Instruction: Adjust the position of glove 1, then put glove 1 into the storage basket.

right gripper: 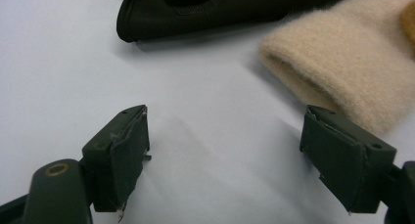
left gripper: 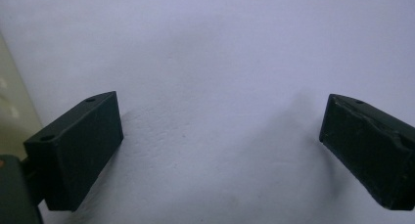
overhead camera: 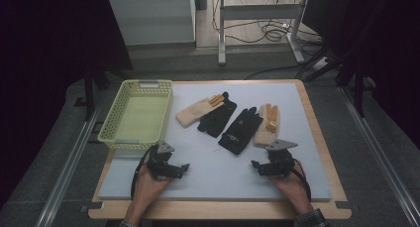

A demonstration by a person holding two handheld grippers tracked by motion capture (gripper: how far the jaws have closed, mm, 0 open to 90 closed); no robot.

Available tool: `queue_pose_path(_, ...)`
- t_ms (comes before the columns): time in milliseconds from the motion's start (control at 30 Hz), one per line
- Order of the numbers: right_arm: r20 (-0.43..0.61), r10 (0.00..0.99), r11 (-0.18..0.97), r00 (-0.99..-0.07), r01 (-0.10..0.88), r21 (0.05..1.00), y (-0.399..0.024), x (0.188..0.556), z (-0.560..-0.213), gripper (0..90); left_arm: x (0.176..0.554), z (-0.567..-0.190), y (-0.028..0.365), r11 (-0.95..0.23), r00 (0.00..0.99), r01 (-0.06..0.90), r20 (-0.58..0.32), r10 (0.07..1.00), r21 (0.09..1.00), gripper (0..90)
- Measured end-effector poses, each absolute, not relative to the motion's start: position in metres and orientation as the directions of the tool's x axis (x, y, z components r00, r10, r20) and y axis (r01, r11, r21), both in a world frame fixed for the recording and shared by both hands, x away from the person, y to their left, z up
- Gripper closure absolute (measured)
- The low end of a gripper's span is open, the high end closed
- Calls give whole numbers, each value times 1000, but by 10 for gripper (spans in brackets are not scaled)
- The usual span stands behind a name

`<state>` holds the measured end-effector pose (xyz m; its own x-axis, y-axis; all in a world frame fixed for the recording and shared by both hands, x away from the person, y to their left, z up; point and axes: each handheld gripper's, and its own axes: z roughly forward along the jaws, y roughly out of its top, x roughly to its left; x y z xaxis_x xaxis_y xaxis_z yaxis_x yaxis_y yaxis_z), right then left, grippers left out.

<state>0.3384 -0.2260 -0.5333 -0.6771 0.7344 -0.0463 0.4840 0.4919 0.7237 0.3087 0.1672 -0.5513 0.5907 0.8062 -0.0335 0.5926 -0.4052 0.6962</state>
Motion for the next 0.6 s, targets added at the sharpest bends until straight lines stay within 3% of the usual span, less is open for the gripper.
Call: queue_pose_path(600,-50,737,492,-674,484,723,-226,338,-533,176,309,-552,168,-398,589,599,-46,807,695,23)
